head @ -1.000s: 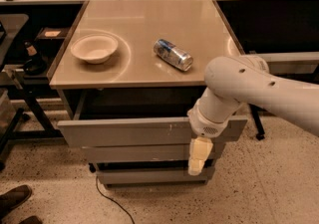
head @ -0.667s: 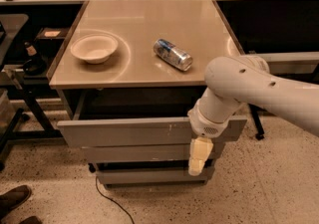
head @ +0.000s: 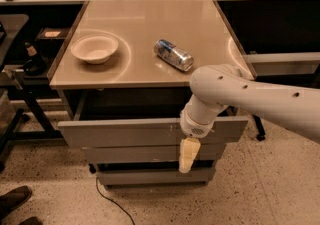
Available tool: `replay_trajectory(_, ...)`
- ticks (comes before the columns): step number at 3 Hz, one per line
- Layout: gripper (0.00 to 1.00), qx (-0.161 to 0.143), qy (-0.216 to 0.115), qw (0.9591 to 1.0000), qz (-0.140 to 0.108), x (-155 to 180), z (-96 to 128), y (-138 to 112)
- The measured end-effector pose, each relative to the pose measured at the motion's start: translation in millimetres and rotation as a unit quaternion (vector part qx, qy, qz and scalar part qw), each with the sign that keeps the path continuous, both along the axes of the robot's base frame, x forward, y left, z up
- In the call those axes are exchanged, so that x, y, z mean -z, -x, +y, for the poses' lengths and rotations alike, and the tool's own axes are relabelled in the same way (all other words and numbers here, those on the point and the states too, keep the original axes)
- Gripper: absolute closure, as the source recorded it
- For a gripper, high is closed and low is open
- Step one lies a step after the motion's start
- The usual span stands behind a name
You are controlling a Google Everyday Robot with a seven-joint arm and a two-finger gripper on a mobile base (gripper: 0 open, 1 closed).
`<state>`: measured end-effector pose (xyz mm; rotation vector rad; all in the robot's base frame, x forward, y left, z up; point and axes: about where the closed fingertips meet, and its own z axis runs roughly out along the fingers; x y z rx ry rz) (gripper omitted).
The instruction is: Open top drawer
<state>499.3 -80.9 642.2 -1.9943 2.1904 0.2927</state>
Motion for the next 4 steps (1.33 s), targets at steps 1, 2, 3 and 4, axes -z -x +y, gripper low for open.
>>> replay_trajectory(1,0.00,-0.001,0.006,1.0000,0.005,5,-1,-1)
replay_trajectory(2,0.00,0.004,0.012,0.9998,0.018,5,-7,8)
replay_trajectory(3,0.00,0.004,0.012,0.9998,0.018,3,-7,9)
replay_trajectory(4,0.00,0.013,0.016,0.9993,0.030,-4,-17,24)
